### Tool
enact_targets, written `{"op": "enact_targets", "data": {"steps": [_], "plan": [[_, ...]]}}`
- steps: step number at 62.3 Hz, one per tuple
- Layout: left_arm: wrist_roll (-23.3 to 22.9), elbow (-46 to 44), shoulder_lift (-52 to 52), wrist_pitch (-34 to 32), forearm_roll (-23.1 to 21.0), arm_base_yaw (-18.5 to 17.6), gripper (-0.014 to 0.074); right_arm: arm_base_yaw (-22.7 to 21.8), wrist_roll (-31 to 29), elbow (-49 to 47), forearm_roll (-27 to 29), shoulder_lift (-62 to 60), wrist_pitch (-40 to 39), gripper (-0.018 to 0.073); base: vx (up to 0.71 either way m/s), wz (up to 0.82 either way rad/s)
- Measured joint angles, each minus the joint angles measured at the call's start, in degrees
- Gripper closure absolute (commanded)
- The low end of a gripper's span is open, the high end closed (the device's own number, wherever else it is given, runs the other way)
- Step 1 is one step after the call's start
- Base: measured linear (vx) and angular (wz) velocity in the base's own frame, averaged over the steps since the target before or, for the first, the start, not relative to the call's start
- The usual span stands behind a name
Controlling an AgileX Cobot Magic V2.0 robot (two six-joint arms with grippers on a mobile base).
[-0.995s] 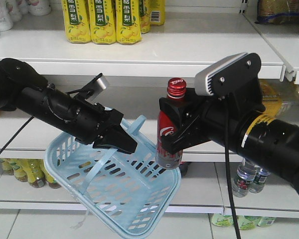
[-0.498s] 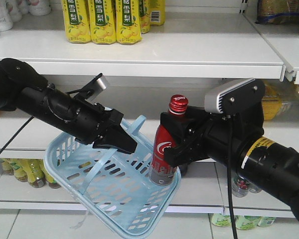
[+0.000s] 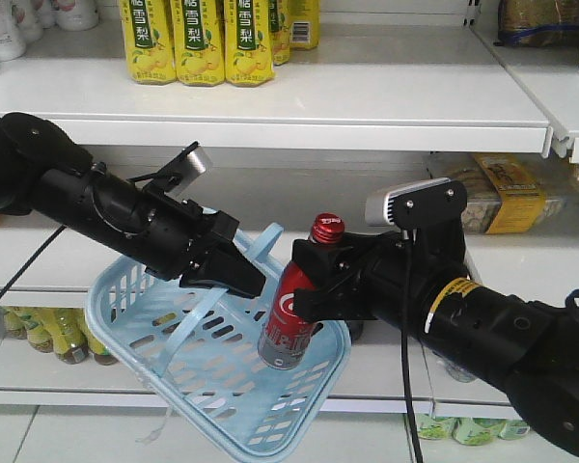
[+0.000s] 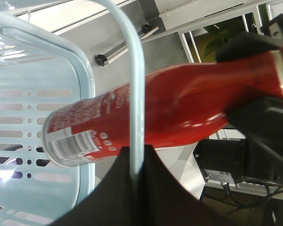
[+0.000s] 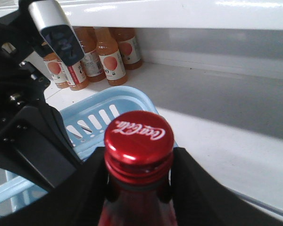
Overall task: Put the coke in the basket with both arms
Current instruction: 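Move the held red Coca-Cola bottle over the basket held by the left gripper, then open the right gripper to drop the bottle into the basket and withdraw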
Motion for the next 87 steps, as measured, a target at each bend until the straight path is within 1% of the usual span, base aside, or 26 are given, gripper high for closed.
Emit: {"op": "enact_targets", "data": {"steps": [9, 17, 51, 61, 68, 70, 73, 87], "plan": [[0.0, 0.0, 0.0, 0.0, 0.0, 0.0, 0.0602, 0.0, 0.3, 0.0, -1.9, 0.7, -0.4, 0.0545, 0.00, 0.00], [0.0, 0.0, 0.0, 0.0, 0.0, 0.0, 0.0602, 0.0, 0.3, 0.0, -3.7, 0.8, -0.4, 0.0507, 0.00, 0.00], [0.0, 0.0, 0.0, 0.0, 0.0, 0.0, 0.0602, 0.0, 0.3, 0.0, -4.2, 0.9, 2.2, 0.0256, 0.00, 0.00], [0.0, 0.0, 0.0, 0.0, 0.0, 0.0, 0.0602, 0.0, 0.4, 0.0, -4.2, 0.9, 2.1, 0.0203, 0.00, 0.00], [0.0, 0.0, 0.0, 0.2, -0.1, 0.0, 0.0602, 0.0, 0.4, -0.1, -4.2, 0.9, 2.1, 0.0186, 0.00, 0.00], [-0.2, 0.1, 0.1, 0.0, 1.3, -0.1, 0.0602, 0.0, 0.4, -0.1, -4.2, 0.9, 2.2, 0.0184, 0.00, 0.00], [-0.2, 0.2, 0.5, 0.1, 2.0, -0.2, 0.0602, 0.0, 0.4, -0.1, -4.2, 0.9, 2.2, 0.0184, 0.00, 0.00], [-0.3, 0.1, 0.4, -0.6, 1.8, 0.0, 0.0602, 0.0, 0.4, -0.1, -4.2, 0.9, 2.2, 0.0184, 0.00, 0.00]]}}
